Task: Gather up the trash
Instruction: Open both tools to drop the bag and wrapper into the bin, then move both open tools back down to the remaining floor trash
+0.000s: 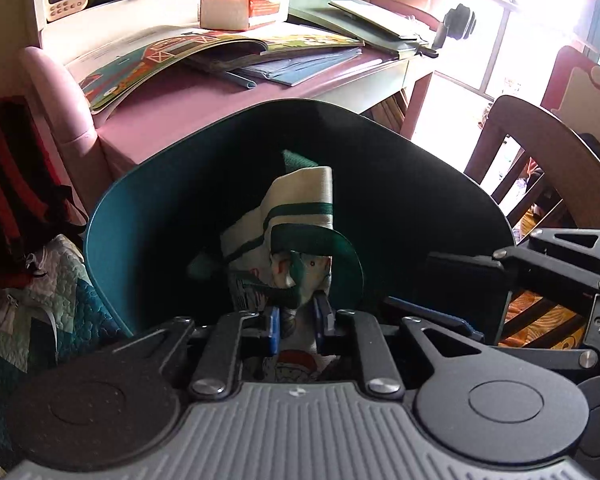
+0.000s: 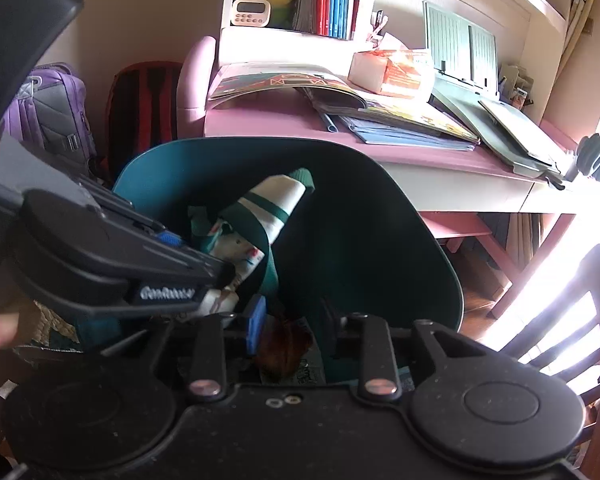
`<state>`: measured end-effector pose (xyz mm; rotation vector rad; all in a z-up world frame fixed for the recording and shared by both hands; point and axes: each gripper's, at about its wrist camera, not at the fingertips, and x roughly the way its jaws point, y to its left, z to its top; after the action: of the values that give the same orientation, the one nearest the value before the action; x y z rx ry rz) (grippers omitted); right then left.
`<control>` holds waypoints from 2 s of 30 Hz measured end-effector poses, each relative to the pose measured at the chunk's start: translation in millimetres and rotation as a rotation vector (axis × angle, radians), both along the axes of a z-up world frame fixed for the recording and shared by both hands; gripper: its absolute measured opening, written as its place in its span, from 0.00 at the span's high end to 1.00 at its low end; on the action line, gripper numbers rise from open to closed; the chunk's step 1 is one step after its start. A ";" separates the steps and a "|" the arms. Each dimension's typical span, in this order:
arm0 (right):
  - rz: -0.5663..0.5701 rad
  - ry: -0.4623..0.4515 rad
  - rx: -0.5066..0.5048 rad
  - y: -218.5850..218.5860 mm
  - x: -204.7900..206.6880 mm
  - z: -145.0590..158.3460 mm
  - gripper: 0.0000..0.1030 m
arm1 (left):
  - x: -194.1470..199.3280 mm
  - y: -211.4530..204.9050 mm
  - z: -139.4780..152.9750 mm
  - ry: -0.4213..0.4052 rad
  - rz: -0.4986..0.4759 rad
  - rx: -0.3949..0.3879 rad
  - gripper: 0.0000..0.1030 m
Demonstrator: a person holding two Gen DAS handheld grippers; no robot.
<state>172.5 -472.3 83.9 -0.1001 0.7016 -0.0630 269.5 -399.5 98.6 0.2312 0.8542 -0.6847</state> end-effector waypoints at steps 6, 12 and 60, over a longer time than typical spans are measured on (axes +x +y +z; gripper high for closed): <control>-0.007 -0.020 0.012 -2.1 -5.9 5.5 0.54 | -5.8 5.8 10.1 -0.030 -0.008 -0.017 0.78; -0.003 -0.057 0.008 3.8 -19.9 19.5 0.51 | -12.4 22.5 25.2 -0.059 0.025 -0.054 0.52; 0.630 0.117 0.166 312.3 3.4 -125.9 0.28 | -72.0 419.3 -120.4 -0.006 0.566 -0.016 0.19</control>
<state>176.0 -160.0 -41.9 -0.1621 0.7628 0.6072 197.5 19.8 -21.8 -0.0279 0.8557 -0.1616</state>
